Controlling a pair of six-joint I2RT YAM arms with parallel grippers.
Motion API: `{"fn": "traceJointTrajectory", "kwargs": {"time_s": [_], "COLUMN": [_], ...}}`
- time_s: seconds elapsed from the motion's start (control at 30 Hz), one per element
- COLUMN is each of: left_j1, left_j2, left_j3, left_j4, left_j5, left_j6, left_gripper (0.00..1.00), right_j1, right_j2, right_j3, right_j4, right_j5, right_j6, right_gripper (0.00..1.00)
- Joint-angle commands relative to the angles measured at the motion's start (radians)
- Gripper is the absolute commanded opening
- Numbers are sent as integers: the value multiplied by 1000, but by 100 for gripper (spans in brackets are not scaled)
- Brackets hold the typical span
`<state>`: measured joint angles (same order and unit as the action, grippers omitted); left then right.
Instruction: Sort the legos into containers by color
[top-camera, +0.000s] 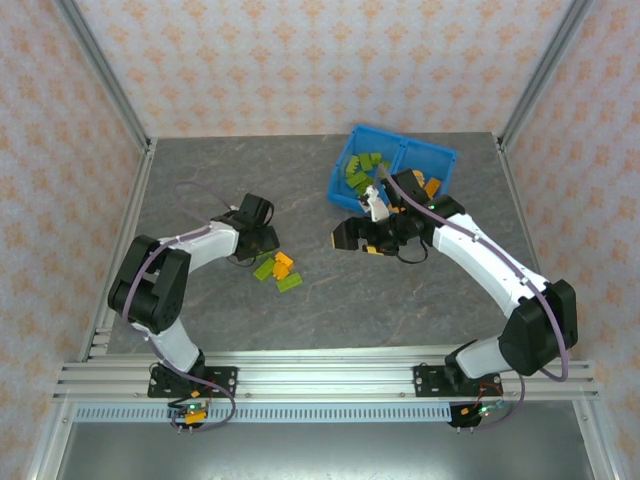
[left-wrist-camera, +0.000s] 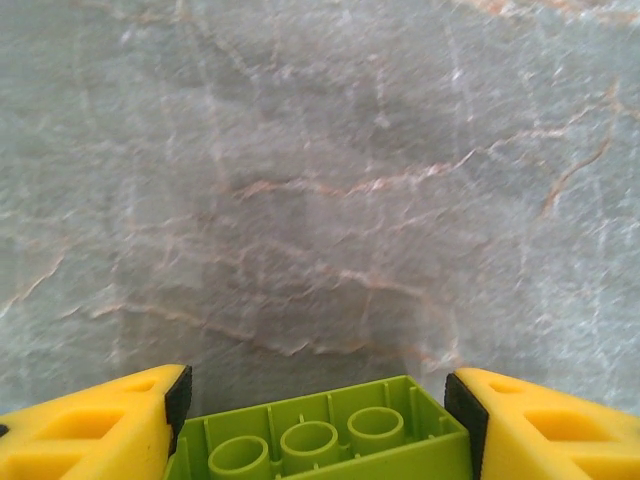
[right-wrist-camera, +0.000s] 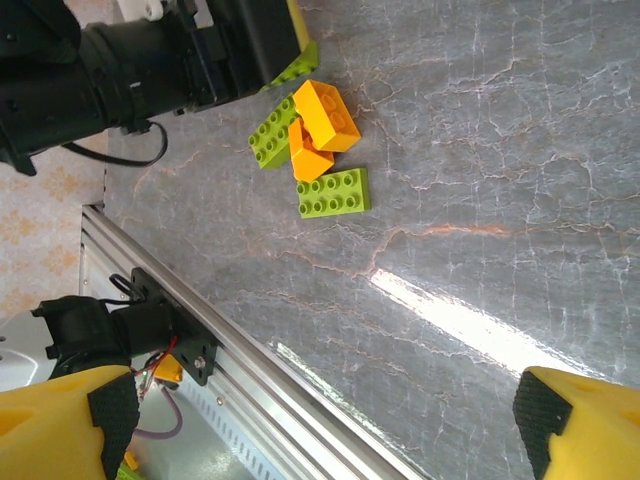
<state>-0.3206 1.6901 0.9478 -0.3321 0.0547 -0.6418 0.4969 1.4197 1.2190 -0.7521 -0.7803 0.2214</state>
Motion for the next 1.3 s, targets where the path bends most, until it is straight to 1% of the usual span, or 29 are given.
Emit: {"fn": "traceJointTrajectory", "kwargs": {"time_s": [0.0,0.1,0.17,0.27,0.4,0.6,0.7,0.8,0.97,1.13,1.2,1.27], "left_j1": [-7,-34,-68,-128,-186,-248,-274,-281,-289,-290,-289,-290], "left_j2": [-83,-151,-167,-140,-56,147,299,444,660,890,952,975], "left_j3": [-13,31,103,236,405,697,846,1018,1325,1716,1798,1812], "left_j4": [-81,-97,-120,-151,-128,-15,68,82,32,-103,-107,-79], "left_j5": [-40,-48,-65,-108,-141,-186,-230,-237,-215,-172,-166,-169], "left_j6": [22,32,53,96,134,172,228,252,279,247,224,204], "left_gripper": [57,57,57,57,57,57,57,57,58,60,61,62], "right_j1": [-1,-1,-2,-2,-2,-3,-3,-3,-3,-5,-5,-5], "right_j2": [-29,-62,-89,-135,-204,-318,-348,-364,-401,-423,-424,-424], "right_j3": [4,-3,-16,-40,-55,-84,-97,-101,-118,-119,-115,-110], "right_j4": [36,57,91,130,140,142,129,102,78,68,66,62], "right_j5": [33,72,111,180,266,380,411,425,450,463,463,460], "right_j6": [28,47,76,111,124,132,129,126,123,123,127,128], "right_gripper": [97,97,97,97,98,100,99,99,99,99,99,99]}}
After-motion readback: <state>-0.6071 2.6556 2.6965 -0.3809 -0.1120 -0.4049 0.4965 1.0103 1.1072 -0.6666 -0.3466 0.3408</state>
